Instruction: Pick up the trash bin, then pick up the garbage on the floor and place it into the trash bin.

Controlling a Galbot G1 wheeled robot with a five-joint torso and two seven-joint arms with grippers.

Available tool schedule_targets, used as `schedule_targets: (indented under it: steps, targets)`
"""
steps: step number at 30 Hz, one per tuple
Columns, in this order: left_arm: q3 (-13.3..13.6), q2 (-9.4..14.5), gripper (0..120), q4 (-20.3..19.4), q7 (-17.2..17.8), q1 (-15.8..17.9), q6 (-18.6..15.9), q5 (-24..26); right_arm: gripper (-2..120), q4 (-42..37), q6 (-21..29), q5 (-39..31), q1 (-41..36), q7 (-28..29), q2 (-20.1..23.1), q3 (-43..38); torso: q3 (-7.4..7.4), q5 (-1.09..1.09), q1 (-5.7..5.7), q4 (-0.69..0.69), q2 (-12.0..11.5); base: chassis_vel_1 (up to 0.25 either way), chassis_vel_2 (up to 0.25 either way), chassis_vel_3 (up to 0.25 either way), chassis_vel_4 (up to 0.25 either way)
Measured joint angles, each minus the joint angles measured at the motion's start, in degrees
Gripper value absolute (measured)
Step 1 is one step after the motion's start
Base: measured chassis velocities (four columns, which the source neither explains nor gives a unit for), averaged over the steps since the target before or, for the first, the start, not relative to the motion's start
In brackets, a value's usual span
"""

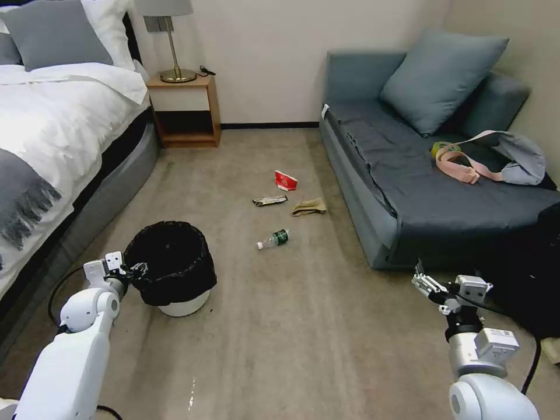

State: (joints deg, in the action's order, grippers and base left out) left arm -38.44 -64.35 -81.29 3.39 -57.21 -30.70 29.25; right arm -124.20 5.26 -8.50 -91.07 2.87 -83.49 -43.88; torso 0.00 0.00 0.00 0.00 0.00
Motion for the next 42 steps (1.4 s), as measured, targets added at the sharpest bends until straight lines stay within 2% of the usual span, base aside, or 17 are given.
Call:
schedule_targets:
  steps: [3,4,8,18,23,31,34,42]
  targets:
    - [0.07,0.0,23,0.54,0.1,0.21,-0.01,0.24,100,0.0,-0.02,-0.03,-0.04,-0.02,0.02,-0.04,0.0,0.01,0.0,0.01,0.0,0.0,0.0,0.0,0.0]
    - [0.07,0.0,23,0.54,0.1,0.21,-0.01,0.24,100,0.0,-0.02,-0.03,-0.04,-0.02,0.02,-0.04,0.0,0.01,0.0,0.01,0.0,0.0,0.0,0.0,0.0]
    - [0.29,-0.26,6,1.14,-0.38,0.4,0.0,0.35,100,0.03,-0.04,-0.07,-0.06,-0.03,0.08,-0.09,0.0,0.0,0.0,0.0,0.0,0.0,0.0,0.0,0.0]
    - [-0.3,-0.45,6,0.62,-1.15,-0.34,0.87,0.35,100,0.23,-0.13,-0.07,0.1,-0.03,0.03,0.13,0.0,-0.02,0.0,-0.01,0.0,0.0,0.0,0.0,0.0]
    - [-1.33,-0.3,4,-1.02,-2.07,-1.9,2.02,0.69,100,0.23,-0.14,-0.07,0.25,-0.02,0.01,0.31,0.0,-0.02,0.0,0.0,0.0,0.0,0.0,0.0,0.0]
    - [-3.31,-0.62,4,-5.81,-3.42,-5.95,3.6,1.56,100,-0.12,-0.14,0.0,0.24,-0.04,-0.18,0.61,0.0,0.0,0.0,0.0,0.0,0.0,0.0,0.0,0.0]
    - [-4.9,-1.04,4,-8.43,-4.6,-8.22,4.16,2.83,100,-0.68,-0.11,0.11,0.08,-0.55,-0.18,0.77,0.0,0.0,0.0,0.01,0.0,0.0,0.0,0.0,0.0]
    - [-7.06,-1.92,4,-11.11,-6.08,-10.31,4.77,5.74,100,-1.79,-0.04,0.42,-0.47,-0.75,-0.39,0.83,0.0,0.0,0.0,0.01,0.0,0.0,0.0,0.0,0.0]
